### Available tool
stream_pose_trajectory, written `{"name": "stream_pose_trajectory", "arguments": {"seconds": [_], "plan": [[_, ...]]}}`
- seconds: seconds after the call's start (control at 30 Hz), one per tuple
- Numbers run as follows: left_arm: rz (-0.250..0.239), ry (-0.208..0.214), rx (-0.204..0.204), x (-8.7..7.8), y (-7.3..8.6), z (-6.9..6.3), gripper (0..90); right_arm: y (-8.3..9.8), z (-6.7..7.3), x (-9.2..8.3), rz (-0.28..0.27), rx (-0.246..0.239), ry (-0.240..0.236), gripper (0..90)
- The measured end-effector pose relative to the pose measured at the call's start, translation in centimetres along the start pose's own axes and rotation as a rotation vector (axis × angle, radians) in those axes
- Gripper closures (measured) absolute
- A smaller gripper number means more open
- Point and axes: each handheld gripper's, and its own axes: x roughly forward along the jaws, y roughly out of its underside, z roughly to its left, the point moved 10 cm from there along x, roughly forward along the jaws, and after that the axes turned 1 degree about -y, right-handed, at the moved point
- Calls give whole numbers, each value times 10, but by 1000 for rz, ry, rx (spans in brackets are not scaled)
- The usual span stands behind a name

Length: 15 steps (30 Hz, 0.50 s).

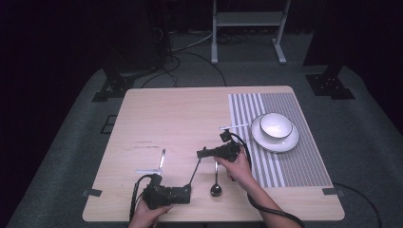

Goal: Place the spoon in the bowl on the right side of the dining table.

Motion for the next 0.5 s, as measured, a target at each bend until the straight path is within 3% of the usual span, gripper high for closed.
{"name": "stream_pose_trajectory", "arguments": {"seconds": [0.5], "plan": [[-56, 7, 36, -12, -9, -8, 59, -3, 4, -4, 7, 6, -25, 891]]}}
